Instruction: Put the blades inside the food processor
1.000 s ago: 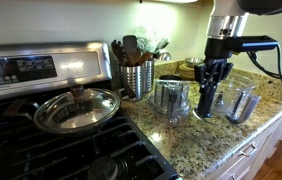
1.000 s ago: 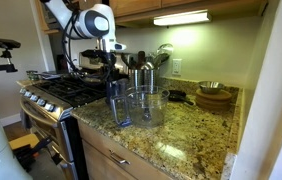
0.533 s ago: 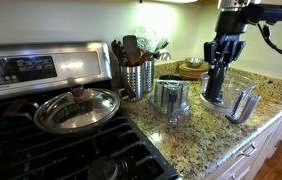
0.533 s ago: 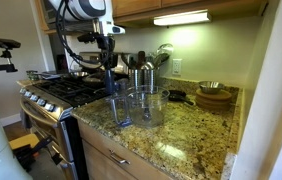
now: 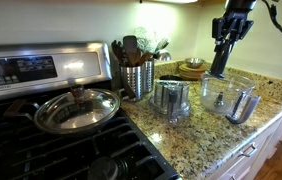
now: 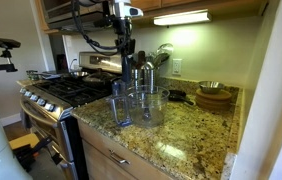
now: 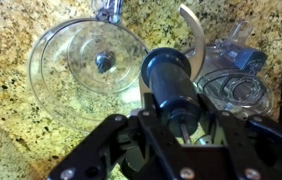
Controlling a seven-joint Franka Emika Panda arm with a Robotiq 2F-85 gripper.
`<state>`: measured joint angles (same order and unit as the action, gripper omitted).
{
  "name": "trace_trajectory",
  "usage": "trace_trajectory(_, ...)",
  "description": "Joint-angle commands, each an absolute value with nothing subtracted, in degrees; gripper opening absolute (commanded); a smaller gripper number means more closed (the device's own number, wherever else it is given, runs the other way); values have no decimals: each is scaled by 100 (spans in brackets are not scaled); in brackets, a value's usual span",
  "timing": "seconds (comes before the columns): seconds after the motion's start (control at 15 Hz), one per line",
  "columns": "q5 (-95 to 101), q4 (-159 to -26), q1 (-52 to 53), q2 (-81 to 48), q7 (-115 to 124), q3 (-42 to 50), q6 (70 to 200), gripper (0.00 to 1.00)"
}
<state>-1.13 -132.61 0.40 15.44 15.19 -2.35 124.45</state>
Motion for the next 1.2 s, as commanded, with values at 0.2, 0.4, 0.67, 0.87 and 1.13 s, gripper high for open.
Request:
trace_trajectory(0.2,-143,-12478,-289,989,1423,110,12204,20)
trace_trajectory(0.4,-105,-12316,-353,735,1460,192,12205,20)
trace_trajectory(0.67,-20,-12340,-369,560,1582,226,12195,20)
trace_trajectory(0.87,130,-12464,-374,577,1703,237,12227,20)
trace_trajectory(1.13,301,-12598,-397,600,1833,271,12260,20)
